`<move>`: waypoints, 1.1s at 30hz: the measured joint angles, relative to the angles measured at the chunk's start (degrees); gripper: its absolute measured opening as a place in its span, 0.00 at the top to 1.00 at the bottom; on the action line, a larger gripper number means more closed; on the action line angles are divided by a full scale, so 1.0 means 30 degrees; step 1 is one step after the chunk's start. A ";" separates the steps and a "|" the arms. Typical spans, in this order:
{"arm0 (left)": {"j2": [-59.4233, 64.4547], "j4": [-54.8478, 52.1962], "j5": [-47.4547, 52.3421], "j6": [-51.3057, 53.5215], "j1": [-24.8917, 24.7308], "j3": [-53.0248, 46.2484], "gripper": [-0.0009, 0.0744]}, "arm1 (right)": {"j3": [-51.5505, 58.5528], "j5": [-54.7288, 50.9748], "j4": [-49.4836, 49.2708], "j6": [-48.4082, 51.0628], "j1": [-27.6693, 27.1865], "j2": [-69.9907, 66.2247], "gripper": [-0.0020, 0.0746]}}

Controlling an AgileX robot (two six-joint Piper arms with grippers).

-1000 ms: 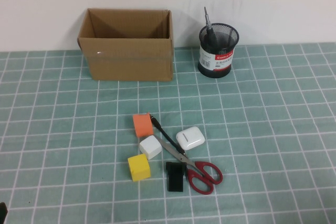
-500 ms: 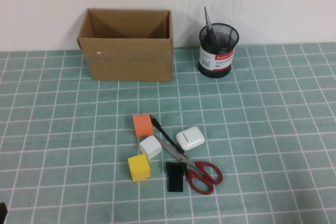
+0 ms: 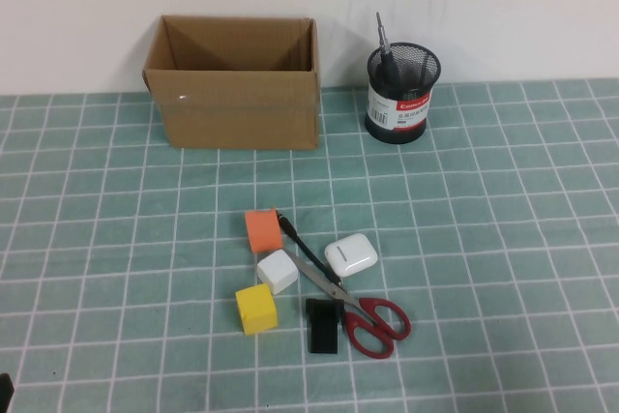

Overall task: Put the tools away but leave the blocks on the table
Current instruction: Pick up the scissors from the table

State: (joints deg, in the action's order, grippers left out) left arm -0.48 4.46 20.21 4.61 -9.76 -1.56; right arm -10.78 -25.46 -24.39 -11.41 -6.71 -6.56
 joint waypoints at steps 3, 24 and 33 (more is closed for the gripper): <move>0.0000 0.0000 0.0013 -0.0043 0.0000 0.0000 0.99 | -0.3057 -0.4281 0.1119 0.1057 0.0000 -0.3647 0.98; 0.0000 0.0000 0.0013 -0.0043 0.0000 0.0000 0.99 | -1.4018 -0.9470 0.2250 0.5524 0.7215 -2.2669 0.98; 0.0000 0.0000 0.0013 -0.0043 0.0000 0.0000 0.99 | -1.9606 -0.9450 0.4391 0.5313 1.3347 -2.8912 0.98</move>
State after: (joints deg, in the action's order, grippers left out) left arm -0.48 4.46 20.25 4.48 -9.76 -1.56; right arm -69.60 -53.81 -11.22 4.53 33.33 -93.30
